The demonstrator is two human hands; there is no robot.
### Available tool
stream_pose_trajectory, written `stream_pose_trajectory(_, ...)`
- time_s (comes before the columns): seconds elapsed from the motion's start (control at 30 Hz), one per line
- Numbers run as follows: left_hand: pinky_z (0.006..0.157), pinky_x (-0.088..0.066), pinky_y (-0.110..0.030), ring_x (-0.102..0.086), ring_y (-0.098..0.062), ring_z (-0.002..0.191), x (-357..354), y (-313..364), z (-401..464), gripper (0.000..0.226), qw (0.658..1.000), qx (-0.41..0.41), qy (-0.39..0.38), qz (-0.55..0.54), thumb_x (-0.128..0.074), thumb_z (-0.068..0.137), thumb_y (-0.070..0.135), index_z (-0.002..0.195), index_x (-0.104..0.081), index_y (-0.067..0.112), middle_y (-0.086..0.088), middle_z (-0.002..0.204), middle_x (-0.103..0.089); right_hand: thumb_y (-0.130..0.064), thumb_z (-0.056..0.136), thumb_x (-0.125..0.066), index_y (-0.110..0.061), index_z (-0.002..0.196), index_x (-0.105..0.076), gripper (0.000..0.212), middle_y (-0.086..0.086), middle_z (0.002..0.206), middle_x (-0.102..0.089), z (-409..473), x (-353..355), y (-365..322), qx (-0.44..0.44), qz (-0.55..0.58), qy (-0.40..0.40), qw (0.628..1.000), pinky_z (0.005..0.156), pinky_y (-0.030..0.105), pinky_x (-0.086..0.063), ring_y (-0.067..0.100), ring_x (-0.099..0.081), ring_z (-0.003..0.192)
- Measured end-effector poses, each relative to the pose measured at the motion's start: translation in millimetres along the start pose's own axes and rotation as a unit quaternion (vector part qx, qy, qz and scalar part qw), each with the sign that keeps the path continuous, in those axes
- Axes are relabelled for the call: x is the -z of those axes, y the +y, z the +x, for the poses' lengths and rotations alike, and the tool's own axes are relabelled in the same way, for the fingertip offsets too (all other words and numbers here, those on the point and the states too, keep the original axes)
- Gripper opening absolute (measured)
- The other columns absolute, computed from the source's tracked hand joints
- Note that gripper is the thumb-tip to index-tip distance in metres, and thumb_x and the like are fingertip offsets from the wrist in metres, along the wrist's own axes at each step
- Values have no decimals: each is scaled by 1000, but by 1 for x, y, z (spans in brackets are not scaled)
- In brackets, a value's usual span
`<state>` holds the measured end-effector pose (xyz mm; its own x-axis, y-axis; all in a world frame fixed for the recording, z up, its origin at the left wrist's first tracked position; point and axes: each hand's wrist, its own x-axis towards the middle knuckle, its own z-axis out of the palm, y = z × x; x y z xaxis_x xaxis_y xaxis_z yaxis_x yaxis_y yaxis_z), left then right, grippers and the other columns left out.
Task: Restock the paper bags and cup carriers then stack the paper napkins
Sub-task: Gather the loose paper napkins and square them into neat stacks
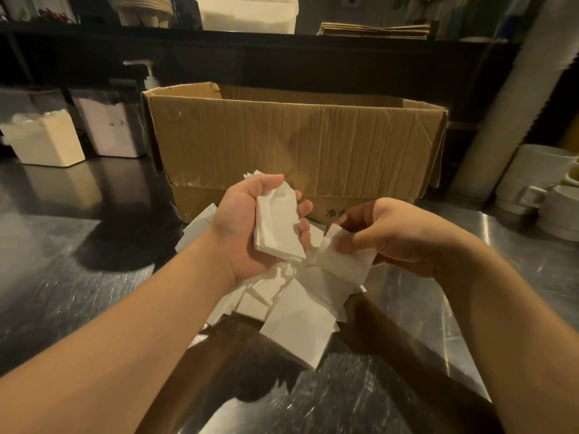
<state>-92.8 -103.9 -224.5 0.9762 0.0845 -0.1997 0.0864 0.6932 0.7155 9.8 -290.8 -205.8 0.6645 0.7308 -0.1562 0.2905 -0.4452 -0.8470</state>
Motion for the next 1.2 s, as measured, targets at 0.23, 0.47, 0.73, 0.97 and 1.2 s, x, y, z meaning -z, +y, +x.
stream_pose_trajectory(0.23, 80, -52, -39, -63, -27, 86, -3, 0, -5, 36, 994, 11, -70, 89, -56, 89, 34, 114, -65, 10, -12, 97, -65, -23, 77, -79, -16, 96, -78, 21, 9, 105, -74, -18, -6, -13, 209, 180, -86, 957, 83, 35, -61, 27, -71, 99)
stream_pose_trajectory(0.47, 82, -61, -51, -72, -38, 91, -8, -5, -10, 49, 980, 50, -80, 177, -52, 91, 56, 119, -69, 20, -16, 101, -74, -20, 86, -74, -23, 106, -71, 20, -8, 100, -73, -7, -33, -14, 222, 89, 123, 963, 67, 25, -61, 14, -71, 95)
stream_pose_trajectory(0.73, 85, -52, -44, -64, -30, 89, -4, -4, -8, 66, 984, 82, -102, 122, -75, 83, 52, 134, -57, 14, -16, 112, -65, -17, 99, -64, -24, 116, -63, 18, -5, 109, -68, 0, -36, -10, 193, 126, 232, 945, 63, 27, -62, 15, -71, 96)
stream_pose_trajectory(0.97, 71, -49, -34, -56, -23, 75, -3, 3, -8, 43, 999, 18, 2, 38, -59, 92, 37, 126, -58, 10, -14, 96, -66, -41, 100, -58, -28, 112, -68, 20, -3, 104, -67, 28, -27, 13, -87, -109, 178, 974, 84, 34, -52, 19, -63, 94)
stream_pose_trajectory(1.2, 71, -41, -31, -50, -22, 72, -3, 1, -6, 41, 1000, 18, 6, 24, -56, 92, 36, 123, -56, 11, -13, 92, -63, -79, 81, -48, -35, 80, -70, 49, -8, 89, -69, 45, -55, 21, -96, -197, 127, 967, 98, 52, -48, 24, -61, 99)
